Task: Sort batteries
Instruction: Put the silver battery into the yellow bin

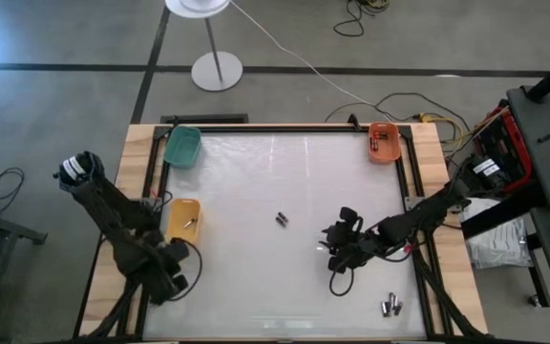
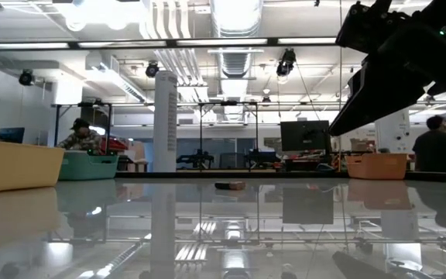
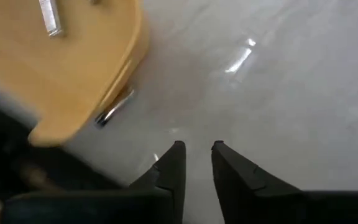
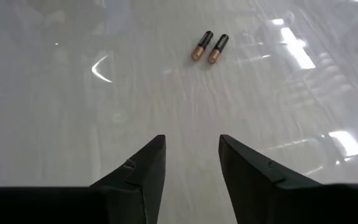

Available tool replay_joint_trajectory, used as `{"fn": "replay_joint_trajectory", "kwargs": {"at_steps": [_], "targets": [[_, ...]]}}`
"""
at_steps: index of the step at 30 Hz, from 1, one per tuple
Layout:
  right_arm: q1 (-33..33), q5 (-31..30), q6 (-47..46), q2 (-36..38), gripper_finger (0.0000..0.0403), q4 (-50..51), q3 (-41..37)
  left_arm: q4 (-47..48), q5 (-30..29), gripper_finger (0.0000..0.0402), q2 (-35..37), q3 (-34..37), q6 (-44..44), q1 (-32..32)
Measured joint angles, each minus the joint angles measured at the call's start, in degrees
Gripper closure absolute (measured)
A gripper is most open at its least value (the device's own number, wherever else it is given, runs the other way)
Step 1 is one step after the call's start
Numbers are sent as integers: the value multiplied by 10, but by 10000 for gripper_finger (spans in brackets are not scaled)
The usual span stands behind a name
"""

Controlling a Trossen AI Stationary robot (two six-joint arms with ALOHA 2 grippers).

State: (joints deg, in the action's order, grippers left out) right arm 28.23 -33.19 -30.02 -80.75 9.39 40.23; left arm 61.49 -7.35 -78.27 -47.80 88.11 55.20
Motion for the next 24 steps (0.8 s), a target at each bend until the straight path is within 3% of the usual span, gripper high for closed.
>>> {"fn": "replay_joint_trajectory", "kwargs": {"at_steps": [4,12,24], "targets": [[0,1,0,0,263,-10,0,-50,3,322,15,57,-58,-23],[0,2,-6,0,249,-13,0,-64,-6,307,37,111,-165,-31],[0,1,-9,0,247,-14,0,-67,-21,307,40,157,-192,-43]]}}
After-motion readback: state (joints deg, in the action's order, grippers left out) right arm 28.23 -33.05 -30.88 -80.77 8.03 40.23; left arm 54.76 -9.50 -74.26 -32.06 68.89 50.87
